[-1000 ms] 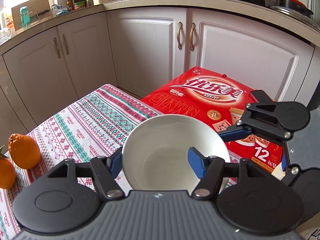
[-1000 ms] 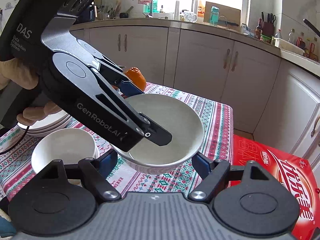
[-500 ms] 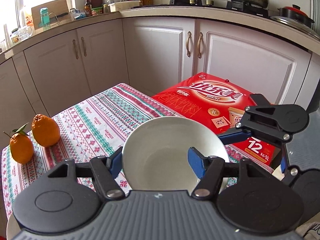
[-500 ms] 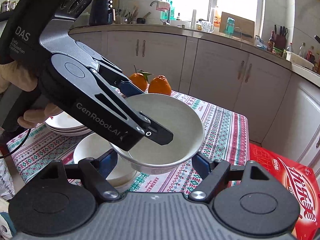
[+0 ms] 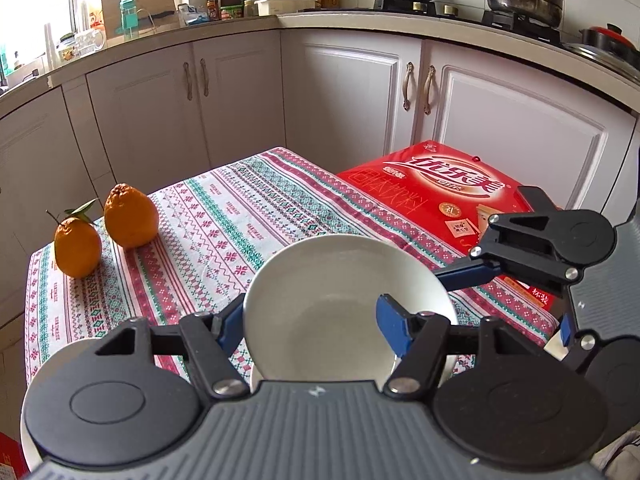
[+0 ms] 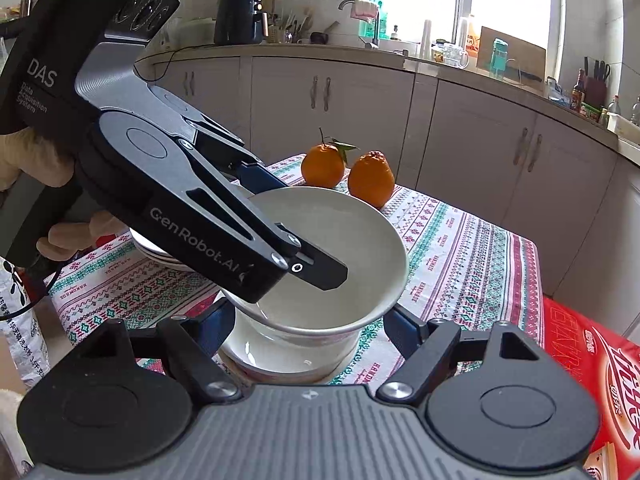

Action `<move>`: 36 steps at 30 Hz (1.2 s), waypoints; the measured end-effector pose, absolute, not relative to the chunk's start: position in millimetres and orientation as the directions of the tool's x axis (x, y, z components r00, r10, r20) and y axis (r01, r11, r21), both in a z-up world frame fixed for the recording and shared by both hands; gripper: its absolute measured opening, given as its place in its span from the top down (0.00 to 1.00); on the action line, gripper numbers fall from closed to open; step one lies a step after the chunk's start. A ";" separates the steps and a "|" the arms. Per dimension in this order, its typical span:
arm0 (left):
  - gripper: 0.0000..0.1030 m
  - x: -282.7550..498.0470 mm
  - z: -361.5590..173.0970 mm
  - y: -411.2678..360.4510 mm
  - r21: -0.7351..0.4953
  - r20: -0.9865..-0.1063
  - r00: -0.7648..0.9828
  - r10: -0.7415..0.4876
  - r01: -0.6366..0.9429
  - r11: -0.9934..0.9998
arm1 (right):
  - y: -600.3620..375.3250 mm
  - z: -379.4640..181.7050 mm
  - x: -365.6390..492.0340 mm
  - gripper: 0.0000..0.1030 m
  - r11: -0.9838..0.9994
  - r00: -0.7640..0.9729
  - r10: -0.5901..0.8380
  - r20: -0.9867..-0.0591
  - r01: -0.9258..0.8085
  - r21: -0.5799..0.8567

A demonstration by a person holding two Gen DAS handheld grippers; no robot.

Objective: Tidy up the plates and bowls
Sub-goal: 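Lift and carry the bowl with the left tool while the right tool carries too, then lower the bowl onto the other bowl and open both tools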

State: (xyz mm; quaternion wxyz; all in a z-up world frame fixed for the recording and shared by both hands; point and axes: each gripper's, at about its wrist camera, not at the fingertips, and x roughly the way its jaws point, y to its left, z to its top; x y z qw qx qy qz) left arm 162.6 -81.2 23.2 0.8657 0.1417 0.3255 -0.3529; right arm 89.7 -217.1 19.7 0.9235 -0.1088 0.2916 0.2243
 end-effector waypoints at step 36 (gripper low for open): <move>0.09 164.8 -3.8 -62.3 -0.045 -0.662 0.519 -0.540 0.692 0.720 | -215.4 -2.4 94.6 0.00 0.861 0.676 0.383 -0.629 -0.507 -0.021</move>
